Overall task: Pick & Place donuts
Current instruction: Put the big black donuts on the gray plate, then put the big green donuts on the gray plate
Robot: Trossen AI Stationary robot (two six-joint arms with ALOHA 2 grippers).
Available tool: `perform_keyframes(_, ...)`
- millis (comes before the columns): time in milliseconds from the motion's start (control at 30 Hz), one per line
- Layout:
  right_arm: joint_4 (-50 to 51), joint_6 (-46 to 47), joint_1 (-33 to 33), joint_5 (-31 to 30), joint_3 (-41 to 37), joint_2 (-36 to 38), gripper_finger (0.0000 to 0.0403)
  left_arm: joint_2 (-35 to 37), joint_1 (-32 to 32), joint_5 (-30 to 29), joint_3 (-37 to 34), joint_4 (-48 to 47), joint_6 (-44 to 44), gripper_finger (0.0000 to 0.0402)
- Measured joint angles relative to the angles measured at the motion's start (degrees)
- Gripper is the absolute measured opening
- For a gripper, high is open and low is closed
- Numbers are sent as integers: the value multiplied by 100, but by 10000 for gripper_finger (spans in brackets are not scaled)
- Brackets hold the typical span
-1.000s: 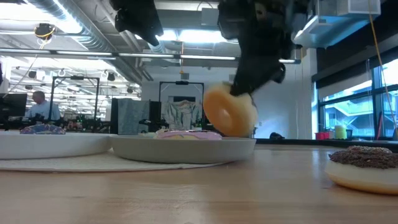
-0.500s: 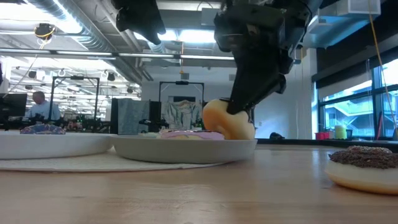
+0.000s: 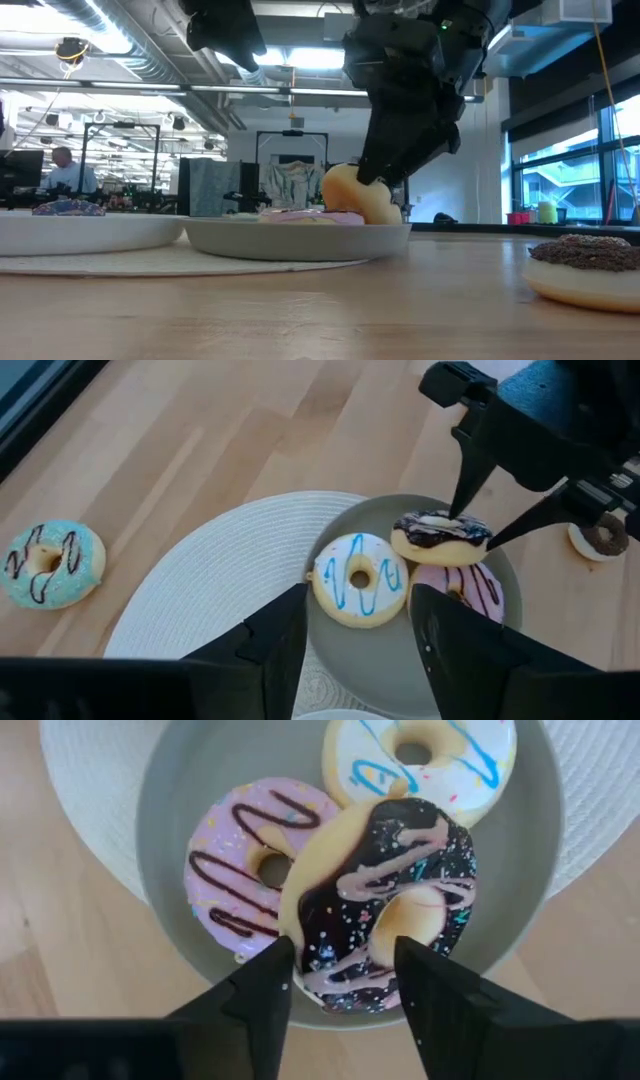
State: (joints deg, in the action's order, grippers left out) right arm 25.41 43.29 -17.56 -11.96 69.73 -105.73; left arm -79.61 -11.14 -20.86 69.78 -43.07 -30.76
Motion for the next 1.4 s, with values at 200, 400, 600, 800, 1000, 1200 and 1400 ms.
perform_keyframes(200,-33,-7,-10,-34,4,62,190,0,-2,157,0,-6,2,174)
perform_keyframes(400,155,-181,-7,-342,194,152,185,0,-1,168,0,-52,2,171)
perform_keyframes(600,1361,-307,138,-259,835,160,185,0,115,402,0,-55,-1198,172)
perform_keyframes(800,3100,-762,295,-314,1701,177,185,-53,513,207,0,-59,-1024,172)
perform_keyframes(1000,3207,-1258,299,-359,1479,891,185,-57,1236,451,-4,-436,-862,171)
perform_keyframes(1200,2400,-1303,300,-325,552,2027,184,-57,2194,1381,-4,-211,110,170)
perform_keyframes(1400,530,-1027,29,-669,-740,3151,184,-57,3158,1828,-18,13,825,164)
